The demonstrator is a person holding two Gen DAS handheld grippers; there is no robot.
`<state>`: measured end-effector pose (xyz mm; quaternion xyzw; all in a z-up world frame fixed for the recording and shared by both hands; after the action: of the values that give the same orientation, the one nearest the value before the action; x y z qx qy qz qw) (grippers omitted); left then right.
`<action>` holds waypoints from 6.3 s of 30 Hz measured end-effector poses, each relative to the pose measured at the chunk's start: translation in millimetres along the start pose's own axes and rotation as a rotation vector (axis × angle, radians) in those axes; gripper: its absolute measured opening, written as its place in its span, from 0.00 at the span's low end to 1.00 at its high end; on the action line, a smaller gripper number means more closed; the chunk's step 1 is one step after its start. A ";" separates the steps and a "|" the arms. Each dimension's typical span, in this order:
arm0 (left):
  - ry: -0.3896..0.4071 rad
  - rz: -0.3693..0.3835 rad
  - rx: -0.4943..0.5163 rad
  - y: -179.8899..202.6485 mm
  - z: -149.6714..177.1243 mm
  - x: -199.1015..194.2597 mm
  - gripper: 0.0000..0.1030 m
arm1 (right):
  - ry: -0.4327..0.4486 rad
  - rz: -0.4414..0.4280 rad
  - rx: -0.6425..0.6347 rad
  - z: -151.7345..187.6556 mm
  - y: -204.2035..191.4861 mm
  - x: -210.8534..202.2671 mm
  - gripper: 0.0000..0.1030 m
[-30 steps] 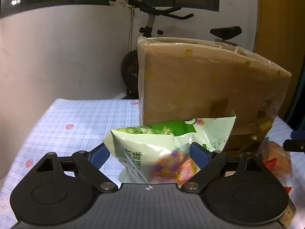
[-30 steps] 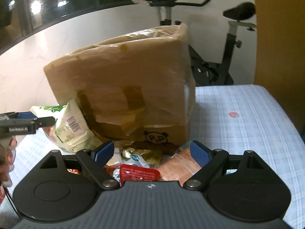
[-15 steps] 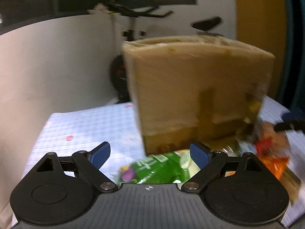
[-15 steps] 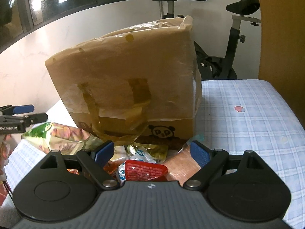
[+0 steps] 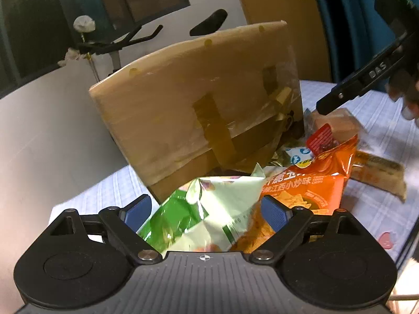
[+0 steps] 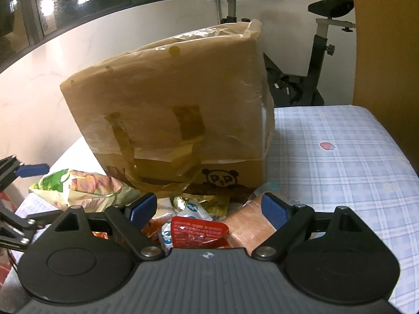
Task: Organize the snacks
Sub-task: 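Close the left tool on the pale green-and-white chip bag, then hold the pale bag in the left tool while the right tool grasps the orange snack bag, then carry both bags over the box and open both tools to drop them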
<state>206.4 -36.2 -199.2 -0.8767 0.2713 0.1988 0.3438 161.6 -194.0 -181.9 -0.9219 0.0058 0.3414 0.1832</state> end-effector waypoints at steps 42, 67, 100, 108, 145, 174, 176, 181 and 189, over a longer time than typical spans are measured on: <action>-0.094 0.042 -0.242 -43.1 31.4 20.5 0.97 | -0.120 0.037 -0.260 54.6 -40.9 7.8 0.82; -0.077 -0.019 -0.384 -72.0 55.1 -10.2 0.84 | -0.120 -0.013 -0.184 52.8 -55.8 7.9 0.82; 0.006 -0.046 -0.708 -67.0 82.1 -77.7 0.85 | -0.294 -0.187 0.048 53.0 -99.7 78.5 0.82; 0.014 -0.045 -0.718 -67.6 78.0 -76.5 0.85 | -0.294 -0.210 0.104 50.5 -106.7 90.5 0.65; 0.402 -0.083 -0.583 -144.9 -145.0 -85.6 0.85 | 0.329 -0.253 0.017 -166.4 -65.0 -43.6 0.51; 0.201 0.001 -0.615 -145.9 -138.8 37.9 0.92 | 0.226 -0.021 -0.069 -162.1 -31.7 41.8 0.75; 0.193 -0.003 -0.613 -146.9 -133.1 27.9 0.92 | 0.234 -0.025 -0.055 -160.8 -29.8 32.8 0.75; 0.168 -0.037 -0.615 -149.2 -119.3 3.2 0.92 | 0.256 -0.043 -0.018 -151.1 -22.8 4.9 0.75; 0.134 -0.089 -0.588 -127.5 -80.3 -41.7 0.91 | 0.304 -0.061 -0.006 -119.5 -20.0 -38.6 0.75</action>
<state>265.3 -0.6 -58.8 -0.9609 0.1854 0.1951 0.0649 209.6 -220.6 -67.2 -0.9632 0.0042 0.1923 0.1877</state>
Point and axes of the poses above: each gripper's, at about its wrist camera, not at the fingertips, and x roughly the way its jaws point, y to its right, z to its underside, the point moved 6 cm from there along x, roughly the way its jaws point, and after that the axes turned 11 degrees about x, right-handed, at the moved point
